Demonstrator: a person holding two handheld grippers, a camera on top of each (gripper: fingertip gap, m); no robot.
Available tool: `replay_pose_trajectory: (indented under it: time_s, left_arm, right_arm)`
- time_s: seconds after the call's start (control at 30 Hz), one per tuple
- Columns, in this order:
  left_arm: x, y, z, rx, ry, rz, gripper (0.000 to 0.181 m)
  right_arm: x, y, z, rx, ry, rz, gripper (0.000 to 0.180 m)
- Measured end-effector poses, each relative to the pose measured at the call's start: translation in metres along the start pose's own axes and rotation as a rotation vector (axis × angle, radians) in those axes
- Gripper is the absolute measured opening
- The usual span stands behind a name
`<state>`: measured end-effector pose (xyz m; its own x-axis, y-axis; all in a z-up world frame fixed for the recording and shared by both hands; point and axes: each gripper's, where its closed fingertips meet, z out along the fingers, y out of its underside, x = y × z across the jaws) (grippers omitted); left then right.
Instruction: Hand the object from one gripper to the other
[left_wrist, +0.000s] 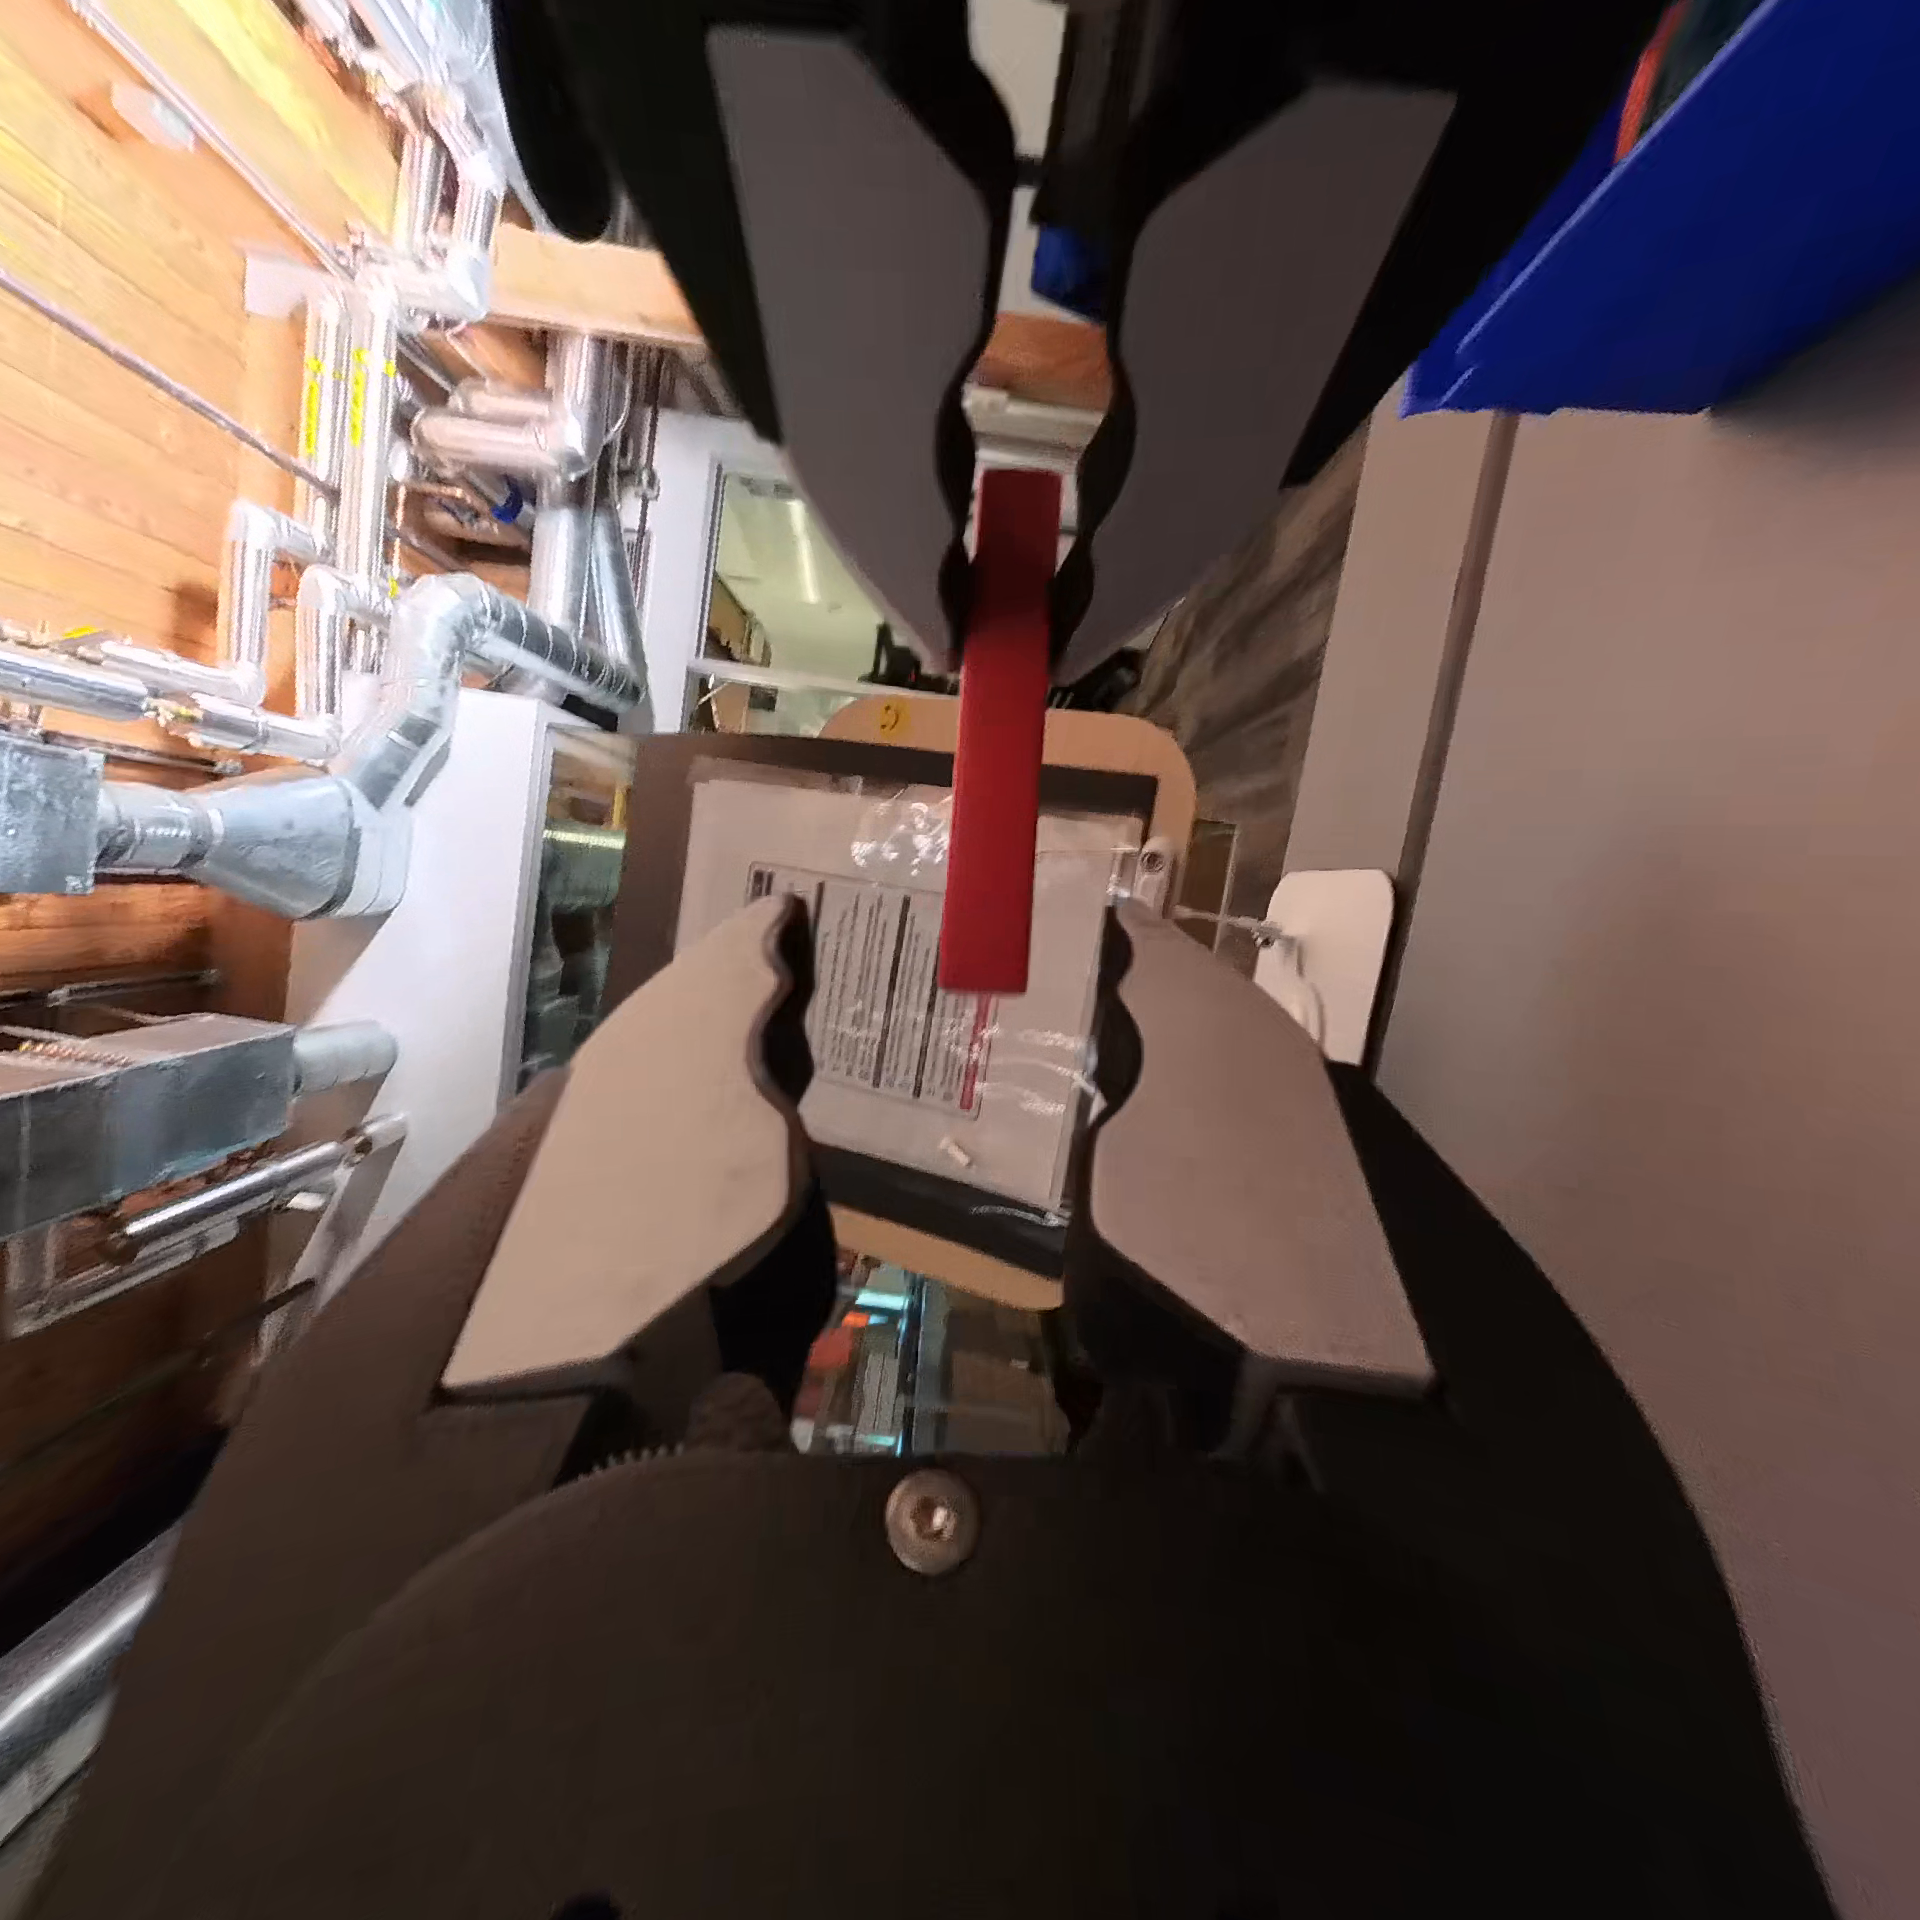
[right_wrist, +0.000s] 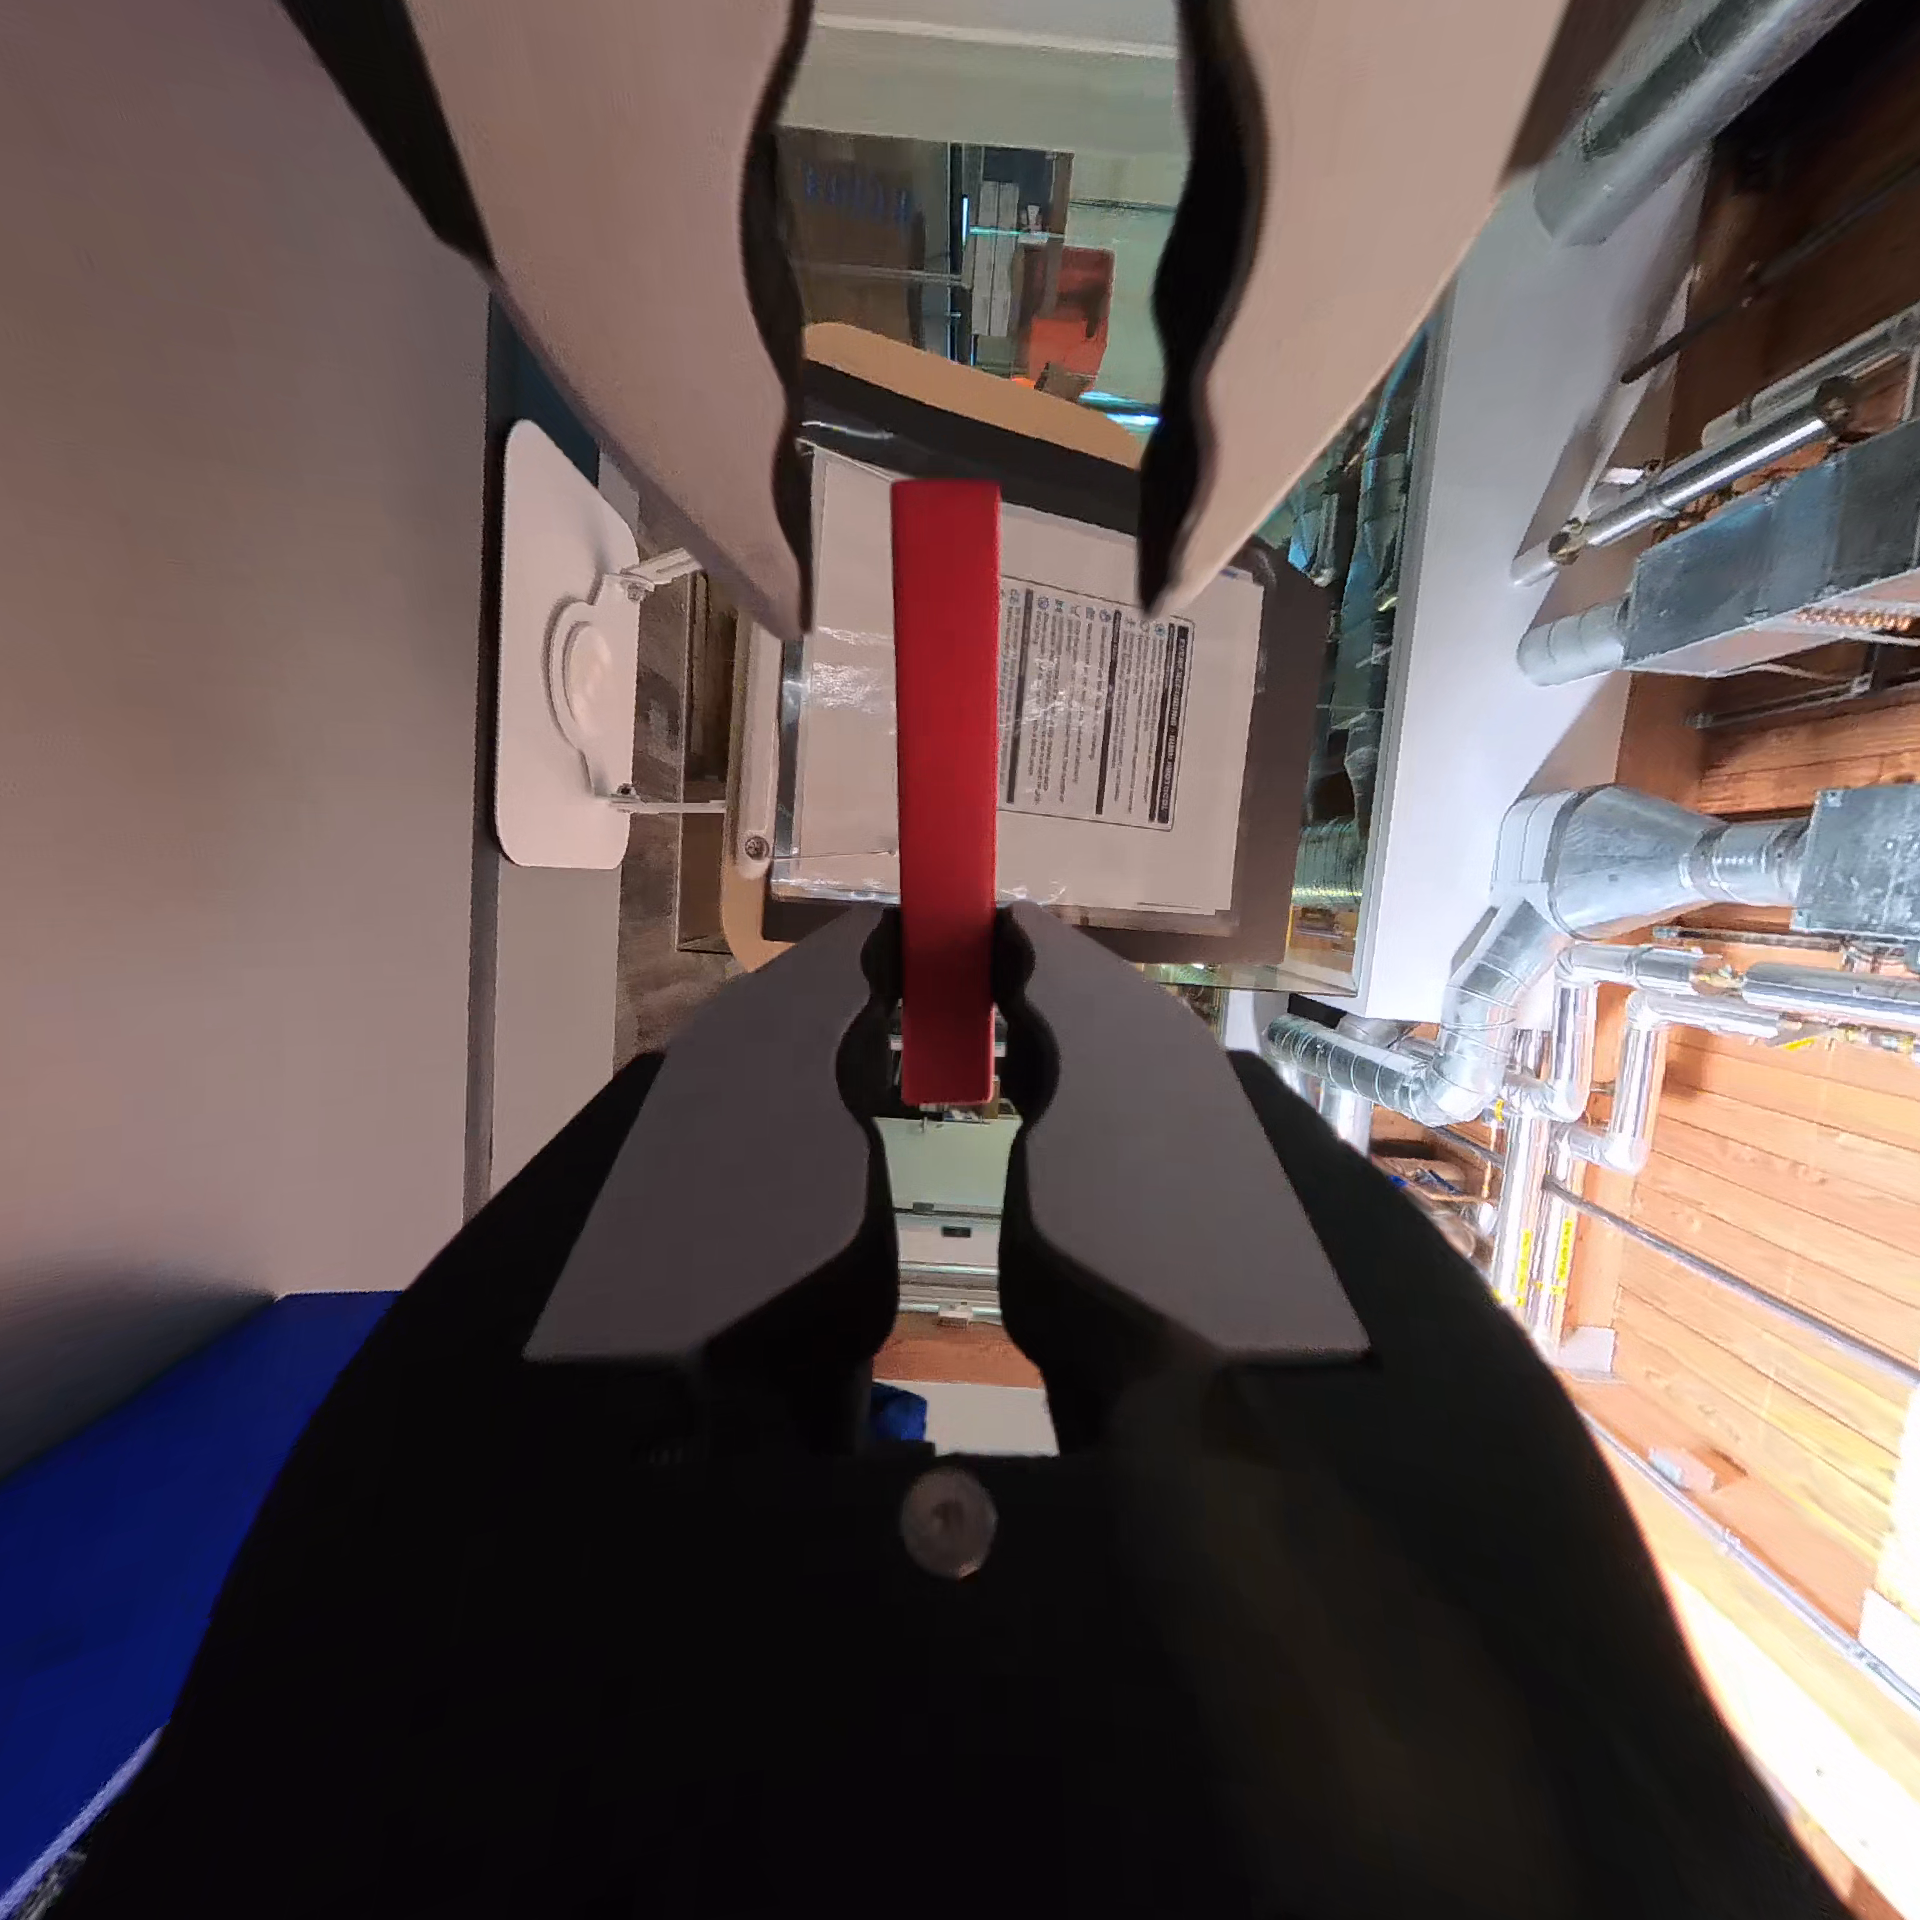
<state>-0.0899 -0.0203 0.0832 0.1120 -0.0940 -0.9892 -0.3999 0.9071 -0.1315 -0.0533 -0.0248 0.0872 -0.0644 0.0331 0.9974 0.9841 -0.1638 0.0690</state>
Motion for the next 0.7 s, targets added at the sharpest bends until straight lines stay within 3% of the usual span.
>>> replay_pose_trajectory:
  time_s: [0.03, 0.23, 0.47, 0.7]
  left_arm:
    - [0.001, -0.002, 0.0, 0.016, 0.001, -0.002, 0.045]
    - [0.001, -0.006, -0.003, 0.053, 0.043, -0.062, 0.054]
    - [-0.004, -0.017, -0.012, 0.205, 0.036, -0.106, 0.043]
    - [0.004, -0.007, -0.005, 0.182, 0.056, -0.076, 0.039]
  right_arm:
    - [-0.001, -0.001, -0.001, 0.0, -0.006, -0.007, 0.018]
    - [0.003, -0.008, -0.005, 0.029, 0.008, -0.025, 0.018]
    - [0.003, -0.007, -0.007, 0.07, 0.002, -0.006, 0.018]
    - [0.003, -0.017, -0.011, 0.125, 0.001, 0.012, 0.018]
